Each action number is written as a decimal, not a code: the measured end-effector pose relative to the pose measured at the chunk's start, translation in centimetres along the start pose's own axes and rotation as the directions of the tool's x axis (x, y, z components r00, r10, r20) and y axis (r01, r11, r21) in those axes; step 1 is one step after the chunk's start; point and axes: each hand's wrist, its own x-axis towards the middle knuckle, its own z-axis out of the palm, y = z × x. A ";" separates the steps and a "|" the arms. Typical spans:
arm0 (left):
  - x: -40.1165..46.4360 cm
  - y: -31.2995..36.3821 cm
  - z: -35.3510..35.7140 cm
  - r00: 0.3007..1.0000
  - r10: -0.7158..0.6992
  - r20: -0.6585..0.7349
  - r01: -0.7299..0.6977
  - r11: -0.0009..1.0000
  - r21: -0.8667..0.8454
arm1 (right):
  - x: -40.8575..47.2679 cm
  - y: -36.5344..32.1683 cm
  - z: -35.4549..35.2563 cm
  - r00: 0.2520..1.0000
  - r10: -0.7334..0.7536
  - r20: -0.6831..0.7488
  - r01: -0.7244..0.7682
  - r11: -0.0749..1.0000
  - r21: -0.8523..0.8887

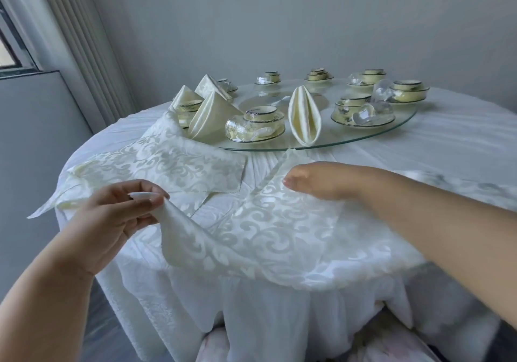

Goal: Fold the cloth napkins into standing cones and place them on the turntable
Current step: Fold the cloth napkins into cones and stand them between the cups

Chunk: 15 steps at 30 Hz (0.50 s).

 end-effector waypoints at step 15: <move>1.9 0.6 0.3 1.000 -0.013 0.025 0.014 1.000 -0.017 | 5.6 2.7 2.7 0.995 -0.074 0.073 0.079 0.994 -0.078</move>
